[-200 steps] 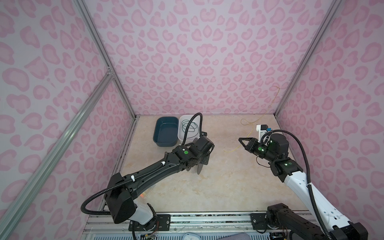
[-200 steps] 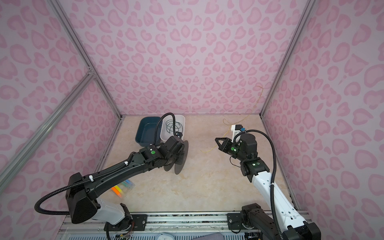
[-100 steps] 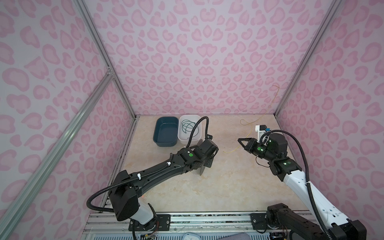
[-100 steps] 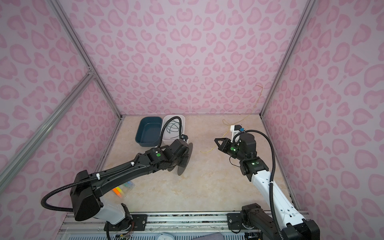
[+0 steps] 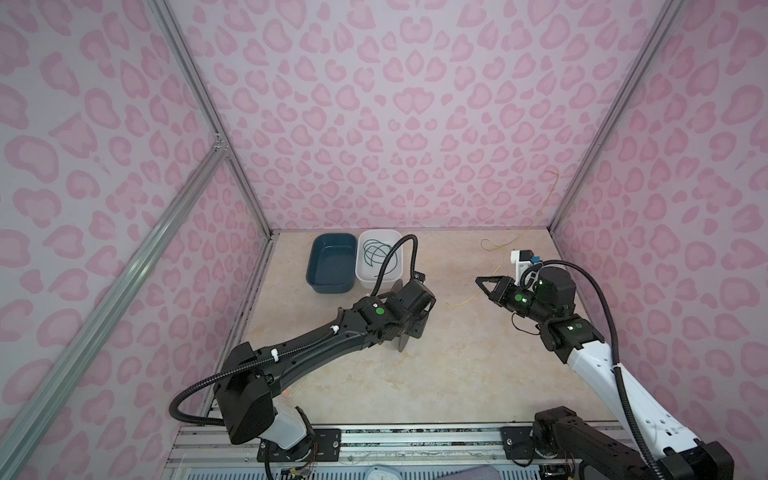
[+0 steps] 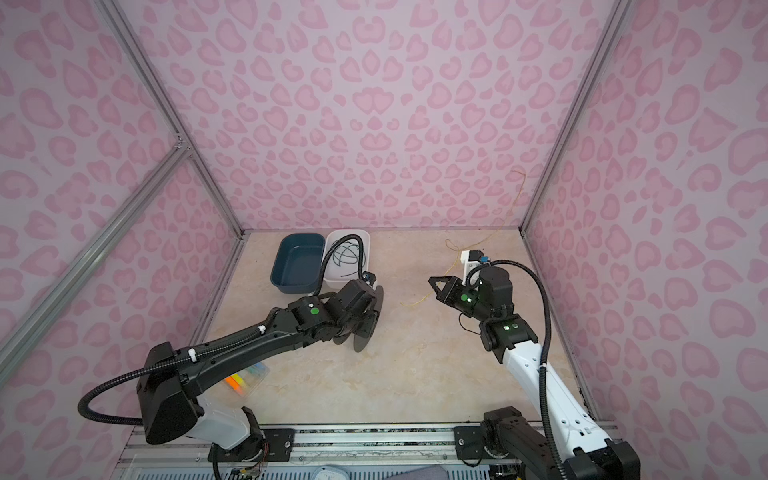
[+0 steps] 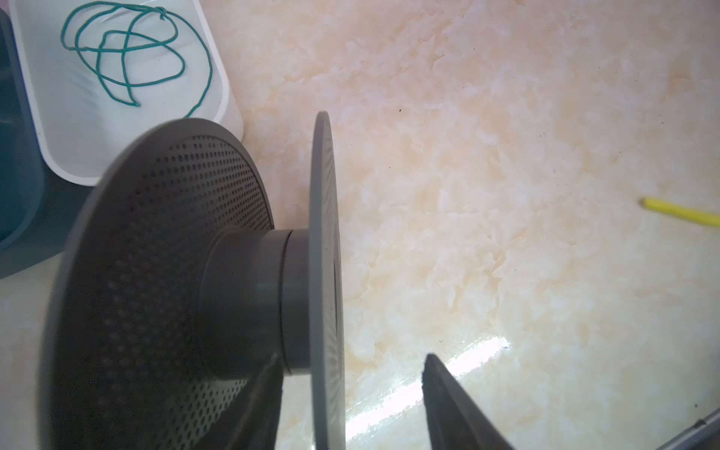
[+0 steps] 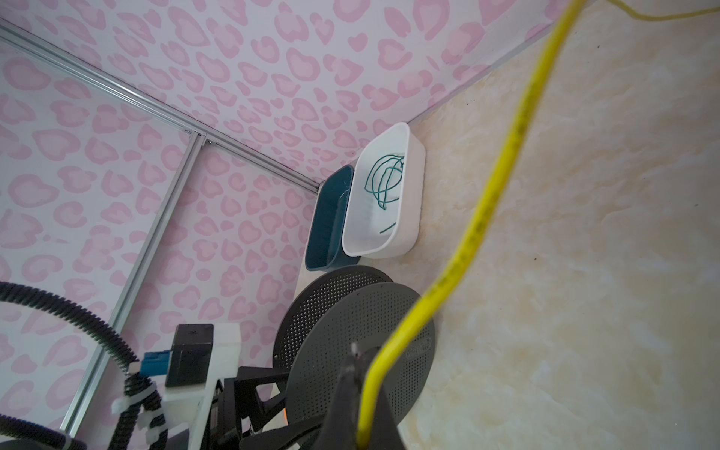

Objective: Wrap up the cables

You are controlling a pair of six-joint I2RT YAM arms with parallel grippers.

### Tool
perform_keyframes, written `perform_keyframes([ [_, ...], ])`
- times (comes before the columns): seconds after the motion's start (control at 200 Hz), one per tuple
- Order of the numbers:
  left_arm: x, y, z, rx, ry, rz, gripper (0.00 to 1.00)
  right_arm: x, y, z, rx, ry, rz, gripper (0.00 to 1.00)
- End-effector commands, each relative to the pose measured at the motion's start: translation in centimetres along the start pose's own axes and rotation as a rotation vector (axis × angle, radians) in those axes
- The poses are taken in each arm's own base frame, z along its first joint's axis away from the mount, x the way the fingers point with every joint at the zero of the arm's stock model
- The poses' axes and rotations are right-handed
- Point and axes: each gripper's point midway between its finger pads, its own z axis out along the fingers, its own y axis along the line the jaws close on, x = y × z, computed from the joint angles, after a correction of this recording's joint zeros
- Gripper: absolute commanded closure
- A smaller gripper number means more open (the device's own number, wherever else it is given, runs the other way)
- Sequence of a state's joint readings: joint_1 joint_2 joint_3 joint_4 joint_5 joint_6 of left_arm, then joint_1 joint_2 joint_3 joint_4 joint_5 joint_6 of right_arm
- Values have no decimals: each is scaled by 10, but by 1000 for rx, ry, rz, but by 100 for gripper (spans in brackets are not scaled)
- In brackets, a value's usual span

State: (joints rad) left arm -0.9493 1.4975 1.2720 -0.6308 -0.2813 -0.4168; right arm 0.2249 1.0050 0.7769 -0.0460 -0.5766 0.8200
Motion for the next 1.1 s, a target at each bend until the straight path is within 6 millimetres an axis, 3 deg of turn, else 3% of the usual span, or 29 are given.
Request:
perform_keyframes([
  [0.0, -23, -1, -33, 42, -69, -7, 36, 0, 7, 3, -32, 1, -26, 100],
  [0.13, -39, 21, -77, 2, -182, -59, 33, 3, 9, 7, -37, 25, -27, 100],
  [0.215, -26, 46, -88, -78, -188, -96, 31, 4, 12, 9, -46, 29, -29, 100],
  [0.325, 9, 67, -76, -137, -107, -121, 32, 6, 15, 11, -54, 36, -34, 100],
  [0.48, 40, 59, -60, -46, -65, -129, 40, 8, 24, 14, -70, 46, -46, 100],
  [0.59, 54, 66, -48, -70, -55, -117, 52, 13, 33, 19, -85, 67, -61, 100],
  [0.715, 58, 65, -39, -67, -69, -100, 63, 19, 42, 21, -97, 84, -77, 100],
  [0.805, 56, 66, -36, -74, -84, -85, 77, 21, 45, 21, -99, 90, -84, 100],
  [1.095, 50, 62, -28, -64, -121, 29, 90, 25, 56, 19, -119, 114, -131, 100],
])
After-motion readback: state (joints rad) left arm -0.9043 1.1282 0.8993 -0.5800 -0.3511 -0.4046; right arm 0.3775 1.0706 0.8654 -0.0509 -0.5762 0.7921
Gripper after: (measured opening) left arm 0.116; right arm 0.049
